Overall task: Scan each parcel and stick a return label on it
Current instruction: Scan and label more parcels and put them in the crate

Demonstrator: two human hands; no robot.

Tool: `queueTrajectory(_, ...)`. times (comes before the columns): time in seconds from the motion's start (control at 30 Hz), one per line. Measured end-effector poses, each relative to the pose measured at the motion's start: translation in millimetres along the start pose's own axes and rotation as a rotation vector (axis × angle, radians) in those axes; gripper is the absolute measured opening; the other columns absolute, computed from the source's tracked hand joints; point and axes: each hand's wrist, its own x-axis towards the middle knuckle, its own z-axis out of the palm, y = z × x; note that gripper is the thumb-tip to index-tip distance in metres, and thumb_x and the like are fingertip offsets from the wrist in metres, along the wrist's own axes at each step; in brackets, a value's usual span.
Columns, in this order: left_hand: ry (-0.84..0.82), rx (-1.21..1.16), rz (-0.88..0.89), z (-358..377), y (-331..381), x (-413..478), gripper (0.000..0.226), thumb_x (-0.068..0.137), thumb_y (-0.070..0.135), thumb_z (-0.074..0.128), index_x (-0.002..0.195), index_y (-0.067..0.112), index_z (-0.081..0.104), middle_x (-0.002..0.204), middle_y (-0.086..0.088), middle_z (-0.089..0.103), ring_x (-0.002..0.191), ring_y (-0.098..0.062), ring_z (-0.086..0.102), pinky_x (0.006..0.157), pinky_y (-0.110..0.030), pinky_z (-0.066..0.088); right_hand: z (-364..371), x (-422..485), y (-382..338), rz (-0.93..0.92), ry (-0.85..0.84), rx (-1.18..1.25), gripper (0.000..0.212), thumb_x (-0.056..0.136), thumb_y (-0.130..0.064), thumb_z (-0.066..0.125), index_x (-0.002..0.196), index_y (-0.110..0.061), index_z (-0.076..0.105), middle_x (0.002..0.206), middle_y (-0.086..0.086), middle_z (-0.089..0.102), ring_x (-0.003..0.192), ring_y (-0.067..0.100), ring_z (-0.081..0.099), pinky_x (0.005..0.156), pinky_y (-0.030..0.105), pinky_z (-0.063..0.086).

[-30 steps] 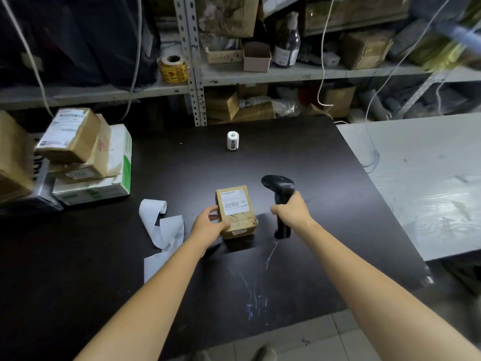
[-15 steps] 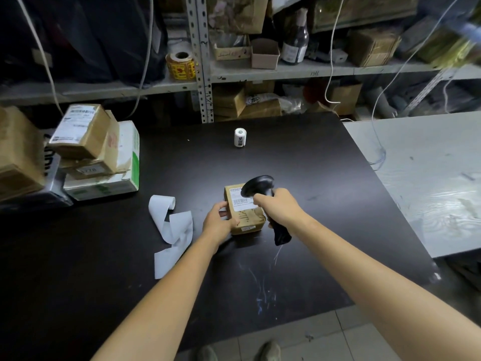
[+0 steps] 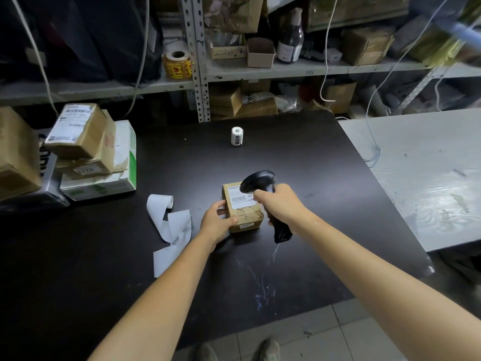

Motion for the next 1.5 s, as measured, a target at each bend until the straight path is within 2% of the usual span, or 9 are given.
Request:
queueTrajectory(0.13,-0.014,-0.039,-0.02,-0.2,0.4,-0.9,0.066,0.083,0.0,0.072,0.14,0.021,0.045,0.136,-0.003,0.055,0.114,-0.016,0.056,0.098,-0.039,0.052,-14.5,9.1,21.4,-0.055,0.112,0.015,0.03,0.083,-0.035,0.07,0.096,-0.012,0.056,0.079,0.007,0.067,0.061,0.022,0.063,0.064,0.042,0.059)
queueTrajectory(0.27,0.002,0.011,0.005,1.6,0.7,-0.9,0.065,0.084,0.003,0.072,0.141,0.021,0.045,0.134,0.001,0.056,0.107,-0.01,0.053,0.092,-0.029,0.049,-36.9,26.6,71.1,0.008,0.237,-0.014,0.023,0.085,-0.032,0.071,0.093,-0.011,0.065,0.082,0.01,0.072,0.081,0.03,0.07,0.083,0.047,0.057)
queueTrajectory(0.43,0.017,0.029,-0.016,3.9,1.4,-3.2,0.064,0.085,0.003,0.071,0.141,0.021,0.045,0.137,0.0,0.055,0.119,-0.016,0.054,0.097,-0.034,0.049,-48.0,49.8,125.2,0.164,0.2,-0.006,0.026,0.083,-0.028,0.077,0.096,-0.006,0.072,0.084,0.007,0.07,0.088,0.029,0.068,0.081,0.04,0.053)
queueTrajectory(0.67,0.046,0.067,-0.045,5.8,5.8,-6.4,0.061,0.086,0.007,0.071,0.141,0.02,0.046,0.138,0.001,0.055,0.124,-0.019,0.053,0.103,-0.04,0.048,-50.1,70.6,152.2,0.163,0.175,0.08,0.033,0.082,-0.023,0.08,0.11,-0.008,0.072,0.101,0.01,0.073,0.099,0.03,0.068,0.095,0.048,0.053)
queueTrajectory(0.77,0.05,0.072,-0.071,6.6,8.2,-8.1,0.061,0.087,0.006,0.069,0.141,0.021,0.046,0.137,0.001,0.055,0.125,-0.021,0.053,0.103,-0.045,0.048,-55.6,73.5,148.6,0.162,0.185,-0.134,0.035,0.084,-0.035,0.076,0.107,-0.009,0.071,0.098,0.009,0.071,0.099,0.031,0.066,0.088,0.038,0.053)
queueTrajectory(0.93,0.045,0.105,-0.063,-3.7,16.5,-20.2,0.044,0.087,0.012,0.069,0.129,0.019,0.056,0.122,-0.001,0.062,0.111,-0.019,0.059,0.095,-0.04,0.052,-83.3,55.3,122.3,0.086,0.235,-0.845,0.037,0.085,-0.053,0.064,0.085,-0.017,0.058,0.088,0.007,0.066,0.076,0.03,0.057,0.064,0.032,0.044)
queueTrajectory(1.07,0.142,0.132,-0.027,-45.4,14.7,-38.7,0.035,0.091,0.019,0.064,0.126,0.022,0.059,0.115,-0.001,0.063,0.093,-0.016,0.062,0.074,-0.022,0.05,-93.5,51.2,80.1,-0.021,0.226,-0.902,0.034,0.09,-0.047,0.056,0.093,-0.013,0.064,0.096,0.012,0.069,0.079,0.033,0.058,0.063,0.032,0.045)
queueTrajectory(1.3,0.376,0.205,-0.101,-157.8,-12.4,-56.3,0.029,0.087,0.015,0.066,0.116,0.018,0.067,0.107,-0.004,0.069,0.096,-0.018,0.062,0.08,-0.025,0.045,13.9,37.5,-5.8,-0.345,0.047,-0.766,0.033,0.092,-0.04,0.054,0.117,-0.021,0.066,0.108,0.002,0.071,0.094,0.024,0.064,0.074,0.032,0.049)
queueTrajectory(1.5,0.376,0.222,-0.137,-201.8,-33.5,-36.8,0.032,0.088,0.016,0.069,0.12,0.015,0.066,0.105,-0.004,0.069,0.097,-0.019,0.063,0.085,-0.025,0.046,129.4,45.7,-30.1,-0.455,-0.135,-0.75,0.032,0.095,-0.03,0.052,0.122,-0.018,0.063,0.112,0.004,0.071,0.106,0.026,0.063,0.093,0.037,0.048)
